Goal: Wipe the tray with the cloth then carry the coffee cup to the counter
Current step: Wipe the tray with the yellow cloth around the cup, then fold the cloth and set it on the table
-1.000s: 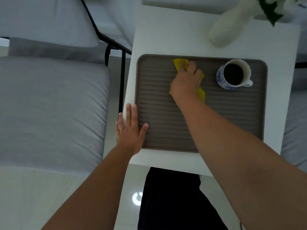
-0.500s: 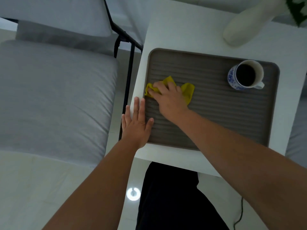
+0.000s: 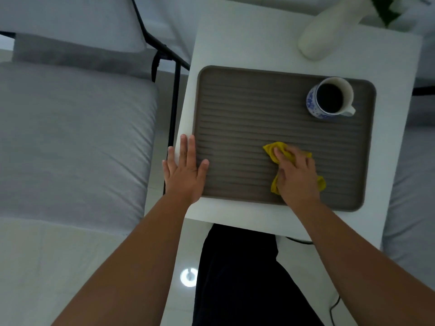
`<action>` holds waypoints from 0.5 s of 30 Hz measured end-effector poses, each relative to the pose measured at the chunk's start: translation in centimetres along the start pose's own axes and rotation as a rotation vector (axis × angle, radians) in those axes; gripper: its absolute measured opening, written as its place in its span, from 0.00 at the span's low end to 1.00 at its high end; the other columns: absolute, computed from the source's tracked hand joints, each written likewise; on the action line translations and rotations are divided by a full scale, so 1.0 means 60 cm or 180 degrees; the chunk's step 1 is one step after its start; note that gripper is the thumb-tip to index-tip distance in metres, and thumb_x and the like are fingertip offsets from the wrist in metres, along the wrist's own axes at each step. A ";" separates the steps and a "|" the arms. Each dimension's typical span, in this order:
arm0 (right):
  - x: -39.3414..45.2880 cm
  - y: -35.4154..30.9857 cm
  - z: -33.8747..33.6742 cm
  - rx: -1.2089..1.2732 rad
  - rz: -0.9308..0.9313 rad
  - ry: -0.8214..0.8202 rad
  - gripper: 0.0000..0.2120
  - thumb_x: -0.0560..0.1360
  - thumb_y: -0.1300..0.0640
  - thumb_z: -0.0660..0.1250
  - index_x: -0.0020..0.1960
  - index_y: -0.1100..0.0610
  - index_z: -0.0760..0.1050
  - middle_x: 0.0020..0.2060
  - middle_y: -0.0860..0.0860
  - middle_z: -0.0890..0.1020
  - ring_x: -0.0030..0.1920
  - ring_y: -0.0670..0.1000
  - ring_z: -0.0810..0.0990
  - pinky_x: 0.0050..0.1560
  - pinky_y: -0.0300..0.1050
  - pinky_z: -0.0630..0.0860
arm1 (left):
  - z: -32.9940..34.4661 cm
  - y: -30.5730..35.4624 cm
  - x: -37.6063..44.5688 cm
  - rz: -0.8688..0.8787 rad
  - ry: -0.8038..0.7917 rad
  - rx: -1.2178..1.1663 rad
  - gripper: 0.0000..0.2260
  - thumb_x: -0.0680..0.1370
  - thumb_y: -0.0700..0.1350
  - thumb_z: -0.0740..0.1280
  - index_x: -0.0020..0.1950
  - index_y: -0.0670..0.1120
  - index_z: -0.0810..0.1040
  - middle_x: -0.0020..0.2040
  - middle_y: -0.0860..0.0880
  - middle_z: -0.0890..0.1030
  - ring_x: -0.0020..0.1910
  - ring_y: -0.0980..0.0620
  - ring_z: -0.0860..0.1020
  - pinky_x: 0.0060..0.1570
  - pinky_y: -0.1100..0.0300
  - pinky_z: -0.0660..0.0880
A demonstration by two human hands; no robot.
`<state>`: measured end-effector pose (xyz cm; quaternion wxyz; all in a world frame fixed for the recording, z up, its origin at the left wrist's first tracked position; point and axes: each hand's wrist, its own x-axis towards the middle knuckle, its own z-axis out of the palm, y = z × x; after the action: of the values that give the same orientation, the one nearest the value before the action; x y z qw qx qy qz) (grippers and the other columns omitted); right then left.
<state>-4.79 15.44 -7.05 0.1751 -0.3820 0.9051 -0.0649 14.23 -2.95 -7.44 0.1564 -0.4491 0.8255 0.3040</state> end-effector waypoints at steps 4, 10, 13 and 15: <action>-0.017 0.040 -0.021 0.0773 0.0601 0.0245 0.26 0.74 0.49 0.54 0.68 0.56 0.72 0.65 0.62 0.71 0.62 0.65 0.71 0.66 0.57 0.67 | 0.003 0.030 -0.015 -0.0151 0.0324 0.0303 0.32 0.81 0.58 0.51 0.79 0.50 0.38 0.79 0.52 0.35 0.77 0.42 0.38 0.73 0.42 0.38; -0.070 0.109 -0.056 0.0960 0.1795 -0.0110 0.26 0.75 0.47 0.65 0.71 0.53 0.68 0.63 0.64 0.71 0.63 0.66 0.69 0.64 0.56 0.65 | 0.043 0.147 -0.064 0.0595 0.0132 0.0521 0.28 0.77 0.56 0.60 0.76 0.56 0.58 0.79 0.52 0.40 0.77 0.43 0.39 0.71 0.39 0.42; -0.101 0.118 -0.051 0.0969 0.1490 -0.0350 0.29 0.72 0.43 0.64 0.69 0.56 0.71 0.58 0.65 0.74 0.58 0.66 0.71 0.62 0.55 0.67 | 0.085 0.206 -0.086 0.0921 -0.0161 0.0490 0.25 0.77 0.60 0.60 0.72 0.55 0.67 0.80 0.53 0.45 0.76 0.43 0.41 0.71 0.39 0.44; -0.114 0.124 -0.039 0.0941 0.1397 -0.0468 0.32 0.68 0.41 0.64 0.67 0.57 0.73 0.55 0.63 0.77 0.56 0.65 0.73 0.60 0.53 0.68 | 0.109 0.236 -0.097 0.0744 -0.0353 0.0401 0.27 0.76 0.63 0.60 0.72 0.53 0.66 0.79 0.53 0.47 0.76 0.42 0.45 0.71 0.40 0.48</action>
<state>-6.19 25.47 -4.93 0.3040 -0.1508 0.9318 -0.1289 5.46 10.82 -4.24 0.1933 -0.3217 0.8797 0.2921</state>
